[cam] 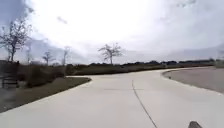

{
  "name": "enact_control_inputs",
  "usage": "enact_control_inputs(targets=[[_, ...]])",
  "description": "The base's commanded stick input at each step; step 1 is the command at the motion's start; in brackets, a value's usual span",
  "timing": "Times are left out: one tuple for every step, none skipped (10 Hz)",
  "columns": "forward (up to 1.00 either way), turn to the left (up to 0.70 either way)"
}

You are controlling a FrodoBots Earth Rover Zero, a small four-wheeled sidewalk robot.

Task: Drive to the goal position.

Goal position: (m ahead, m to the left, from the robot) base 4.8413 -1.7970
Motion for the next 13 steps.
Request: enact_control_inputs(targets=[[1.0,-0.4],[1.0,-0.4],[1.0,-0.4],[1.0,-0.4],[1.0,-0.4],[1.0,-0.4],[1.0,-0.34],[1.0,-0.26],[1.0,-0.18],[1.0,-0.1],[1.0,-0.02],[1.0,0.0],[1.0,0.0]])
